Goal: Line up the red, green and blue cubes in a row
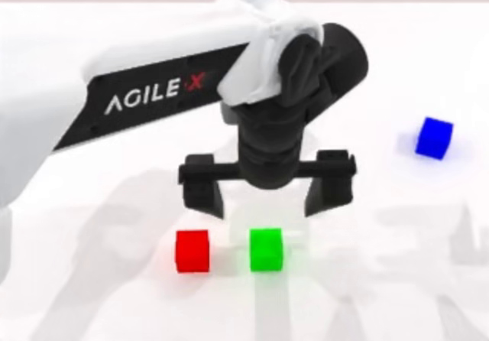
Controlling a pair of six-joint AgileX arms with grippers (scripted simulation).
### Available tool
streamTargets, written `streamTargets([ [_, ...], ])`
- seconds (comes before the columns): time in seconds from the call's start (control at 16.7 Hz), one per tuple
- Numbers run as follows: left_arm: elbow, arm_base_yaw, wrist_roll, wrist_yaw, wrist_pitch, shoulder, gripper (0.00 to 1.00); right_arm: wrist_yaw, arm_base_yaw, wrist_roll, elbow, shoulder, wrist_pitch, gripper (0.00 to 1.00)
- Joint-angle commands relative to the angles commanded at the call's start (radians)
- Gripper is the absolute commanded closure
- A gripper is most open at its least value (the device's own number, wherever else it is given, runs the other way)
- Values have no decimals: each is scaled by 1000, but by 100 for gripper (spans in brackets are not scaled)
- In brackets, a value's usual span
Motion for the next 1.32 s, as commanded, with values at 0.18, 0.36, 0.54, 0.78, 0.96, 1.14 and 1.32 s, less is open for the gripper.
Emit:
streamTargets([
  [0.18,-26,18,1,-2,19,-27,0,1,1,-16,30,30,-18,0],
  [0.36,-130,83,13,-8,90,-139,0,4,7,-80,152,156,-93,0],
  [0.54,-306,182,50,-12,203,-343,0,5,23,-185,349,373,-221,0],
  [0.78,-617,344,151,-11,395,-728,0,7,53,-372,689,773,-452,0],
  [0.96,-880,473,264,-8,555,-1046,0,8,80,-529,971,1114,-651,0],
  [1.14,-1144,598,402,-4,720,-1356,0,9,105,-685,1255,1454,-848,0],
  [1.32,-1360,702,544,4,873,-1618,0,9,127,-825,1520,1764,-1020,0],
])
